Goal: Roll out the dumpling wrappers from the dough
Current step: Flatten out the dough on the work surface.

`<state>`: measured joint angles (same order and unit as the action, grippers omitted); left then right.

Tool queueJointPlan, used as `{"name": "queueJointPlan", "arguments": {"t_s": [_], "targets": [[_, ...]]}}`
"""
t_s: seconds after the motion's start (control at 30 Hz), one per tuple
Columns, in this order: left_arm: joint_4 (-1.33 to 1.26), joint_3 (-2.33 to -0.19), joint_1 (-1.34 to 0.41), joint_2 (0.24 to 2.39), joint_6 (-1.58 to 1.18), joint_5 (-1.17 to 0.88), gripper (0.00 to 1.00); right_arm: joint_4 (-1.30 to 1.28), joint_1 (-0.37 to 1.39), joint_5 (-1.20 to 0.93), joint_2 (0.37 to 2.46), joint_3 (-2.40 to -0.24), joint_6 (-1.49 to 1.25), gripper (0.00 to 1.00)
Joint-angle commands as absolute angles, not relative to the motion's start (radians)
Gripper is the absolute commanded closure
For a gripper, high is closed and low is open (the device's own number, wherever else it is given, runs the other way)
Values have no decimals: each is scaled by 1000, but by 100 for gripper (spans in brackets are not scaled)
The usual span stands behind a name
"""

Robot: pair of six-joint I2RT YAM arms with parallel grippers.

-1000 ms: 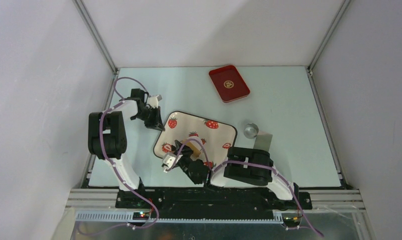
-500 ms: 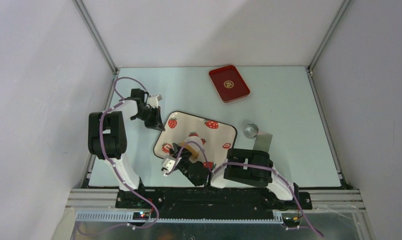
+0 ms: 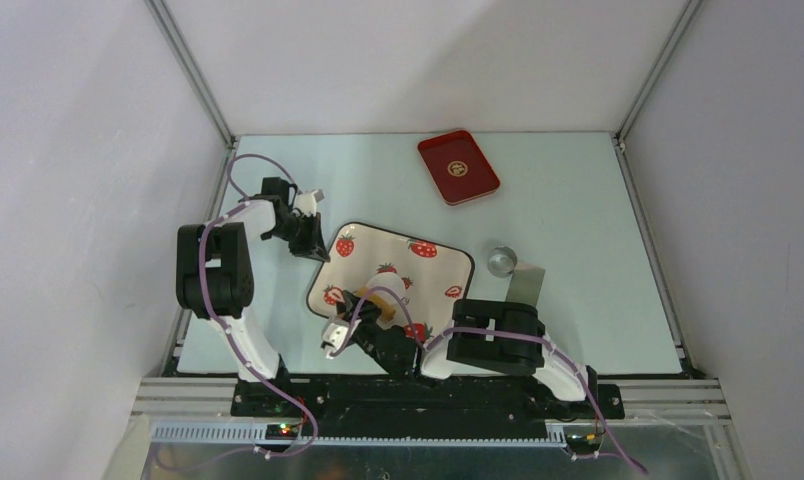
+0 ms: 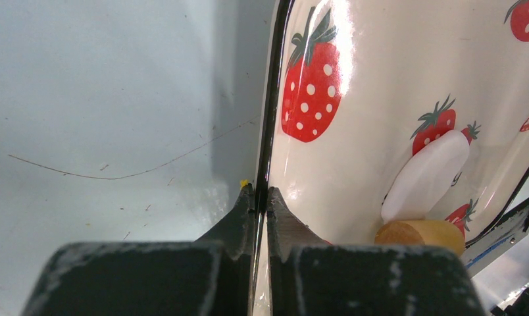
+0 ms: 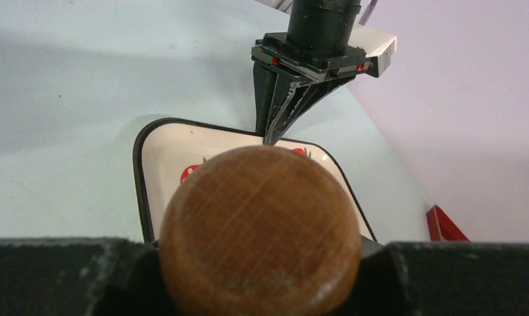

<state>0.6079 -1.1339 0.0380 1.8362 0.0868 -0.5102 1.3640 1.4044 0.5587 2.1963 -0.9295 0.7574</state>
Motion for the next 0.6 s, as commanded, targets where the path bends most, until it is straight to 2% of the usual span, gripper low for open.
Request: {"name": "queueJointPlan", "arguments": {"t_s": [0.0, 0.27, 0.57], "targets": [[580, -1138, 45, 1789, 85, -543, 100, 1434, 1406, 591, 2142, -965, 859, 100], [581, -1139, 45, 1788, 84, -539, 100, 1457, 1365, 649, 2076, -1011, 938, 100], [581, -1136, 48, 1784, 88, -546, 100, 1224, 1231, 674, 2116, -999, 693, 100]]}}
